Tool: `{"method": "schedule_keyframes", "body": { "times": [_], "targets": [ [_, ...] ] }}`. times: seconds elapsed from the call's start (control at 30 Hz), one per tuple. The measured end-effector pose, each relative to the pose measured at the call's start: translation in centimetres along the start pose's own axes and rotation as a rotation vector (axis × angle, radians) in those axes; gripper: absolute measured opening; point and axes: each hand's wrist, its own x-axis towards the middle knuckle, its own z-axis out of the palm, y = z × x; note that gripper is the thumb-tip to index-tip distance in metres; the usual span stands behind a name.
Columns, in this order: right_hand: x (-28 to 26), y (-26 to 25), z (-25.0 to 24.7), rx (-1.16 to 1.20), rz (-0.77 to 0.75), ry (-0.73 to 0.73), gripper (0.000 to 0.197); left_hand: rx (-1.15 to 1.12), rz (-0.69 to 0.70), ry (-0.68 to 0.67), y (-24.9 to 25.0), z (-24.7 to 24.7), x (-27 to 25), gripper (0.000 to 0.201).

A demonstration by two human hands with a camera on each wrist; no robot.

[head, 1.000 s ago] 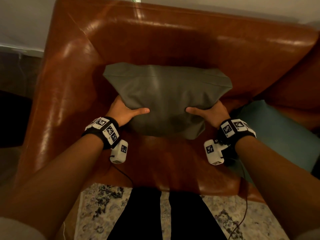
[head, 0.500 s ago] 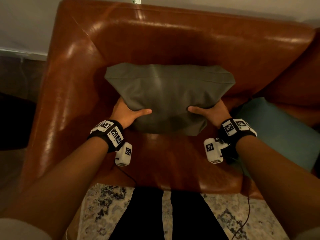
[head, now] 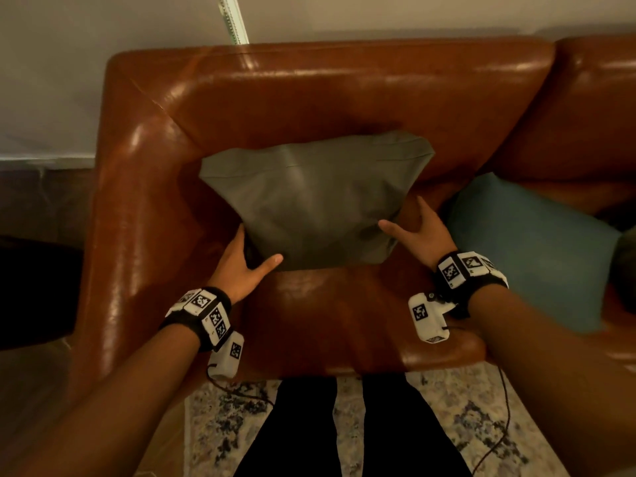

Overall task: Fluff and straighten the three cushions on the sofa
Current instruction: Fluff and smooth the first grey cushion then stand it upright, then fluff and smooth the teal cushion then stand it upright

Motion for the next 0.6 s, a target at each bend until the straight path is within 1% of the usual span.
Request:
{"method": "schedule_keyframes", "body": {
  "times": [0.07,0.17,0.23,0.3,0.43,0.53,0.6],
  "targets": [
    [-0.8,1.3,-0.7,-0.077,0.023,0.003,0.115,0.023,-0.046,-0.026,-0.2,1.3,-1.3,0.111],
    [-2.2,3.6,-2.4,-0.112,0.03,-0.004,0.105,0.086,-0.128,-0.053,0.5,4.1,-3.1,0.109],
    [-3.2,5.3,-3.6,-0.123,0.046,-0.005,0.1,0.114,-0.153,-0.089,1.4,6.2,-4.1,0.107],
    [-4.0,7.2,-4.9,-0.127,0.07,-0.009,0.096,0.129,-0.133,-0.125,2.6,8.4,-4.7,0.107],
    [-4.7,11.9,-8.3,-0.136,0.111,0.009,0.092,0.126,-0.104,-0.187,5.8,13.6,-5.0,0.096],
    [-4.7,15.7,-11.6,-0.159,0.12,0.012,0.088,0.203,-0.057,-0.201,8.9,18.3,-5.0,0.091],
    [-4.5,18.5,-14.2,-0.16,0.125,0.006,0.087,0.245,-0.058,-0.229,11.1,21.8,-5.0,0.089]
  ]
}}
